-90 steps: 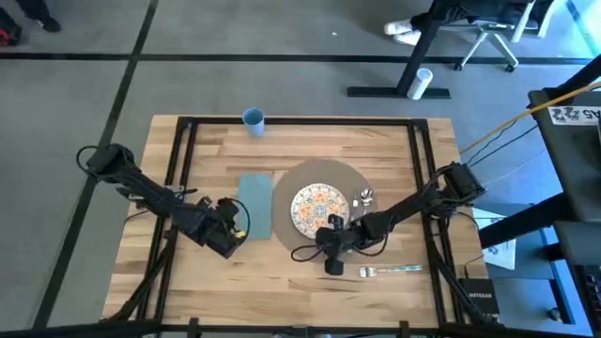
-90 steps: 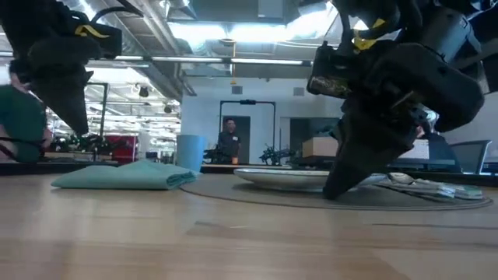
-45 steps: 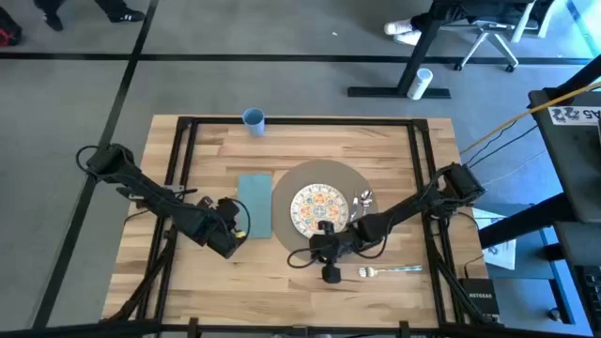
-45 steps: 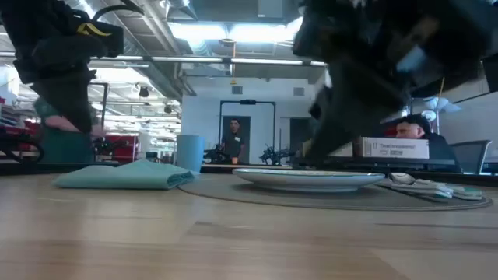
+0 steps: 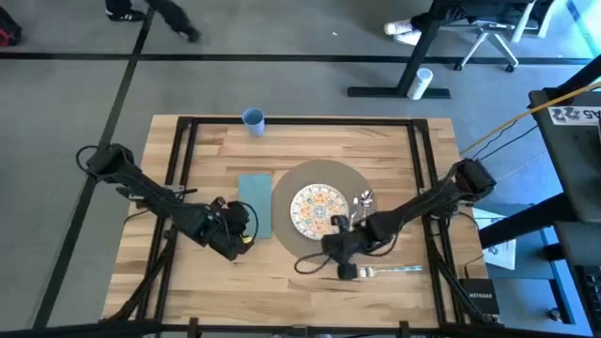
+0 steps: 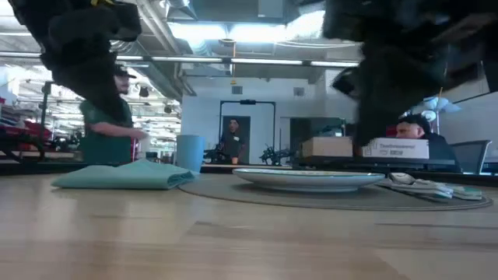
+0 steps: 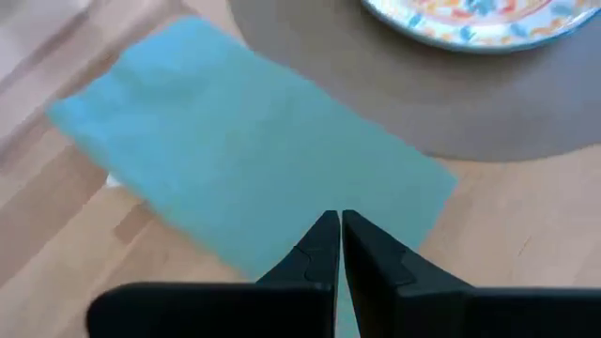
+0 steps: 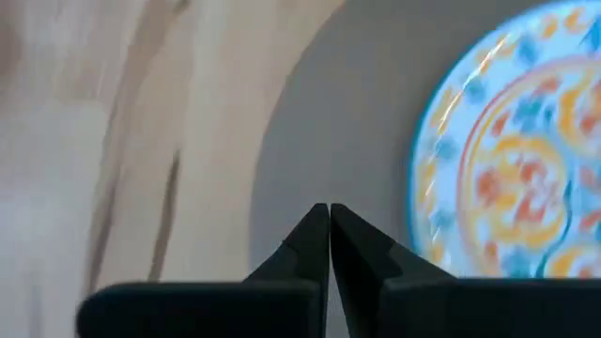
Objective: Set table place
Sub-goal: Put the blue fork on the blue napkin
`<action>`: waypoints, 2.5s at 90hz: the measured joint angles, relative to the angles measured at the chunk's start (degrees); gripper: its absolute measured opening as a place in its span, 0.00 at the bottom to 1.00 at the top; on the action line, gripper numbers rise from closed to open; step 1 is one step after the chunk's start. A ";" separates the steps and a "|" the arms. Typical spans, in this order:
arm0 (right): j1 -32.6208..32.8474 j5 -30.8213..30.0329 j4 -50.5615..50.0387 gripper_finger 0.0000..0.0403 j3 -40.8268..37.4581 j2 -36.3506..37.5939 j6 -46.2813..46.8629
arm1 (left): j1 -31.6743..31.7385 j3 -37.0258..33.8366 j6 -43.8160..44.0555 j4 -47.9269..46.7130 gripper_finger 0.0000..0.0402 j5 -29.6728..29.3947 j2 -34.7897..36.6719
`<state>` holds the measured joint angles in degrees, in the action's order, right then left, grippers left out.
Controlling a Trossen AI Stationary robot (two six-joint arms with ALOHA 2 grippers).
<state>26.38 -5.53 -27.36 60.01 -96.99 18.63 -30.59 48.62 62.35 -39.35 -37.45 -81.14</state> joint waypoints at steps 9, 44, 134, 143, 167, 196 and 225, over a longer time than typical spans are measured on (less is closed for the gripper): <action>2.99 -0.14 -5.03 0.00 0.11 2.30 2.46 | -0.02 0.00 -1.44 2.34 0.00 -0.33 0.00; 15.18 4.20 -16.17 0.00 0.00 4.00 18.76 | -0.02 0.00 -5.35 7.77 0.00 -0.46 0.00; 17.52 11.23 -19.34 0.30 -2.39 3.30 24.56 | -0.02 -0.02 -6.84 8.75 0.01 -0.45 0.00; 17.52 11.66 -16.81 0.30 -5.02 3.14 25.58 | -0.02 -0.02 -6.84 8.74 0.01 -0.44 0.00; 17.52 11.16 -17.14 0.30 -9.47 3.11 28.25 | -0.02 -0.02 -7.06 8.74 0.01 -0.44 0.00; 17.46 13.54 -12.70 0.30 -12.80 3.41 30.02 | -0.02 -0.02 -6.87 8.74 0.01 -0.44 0.00; 17.43 13.71 -12.86 0.16 -13.03 3.33 30.09 | -0.02 -0.02 -7.26 8.72 0.01 -0.44 0.00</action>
<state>43.81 8.18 -40.22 46.98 -93.66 48.72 -30.61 48.60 55.09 -30.63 -37.89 -81.14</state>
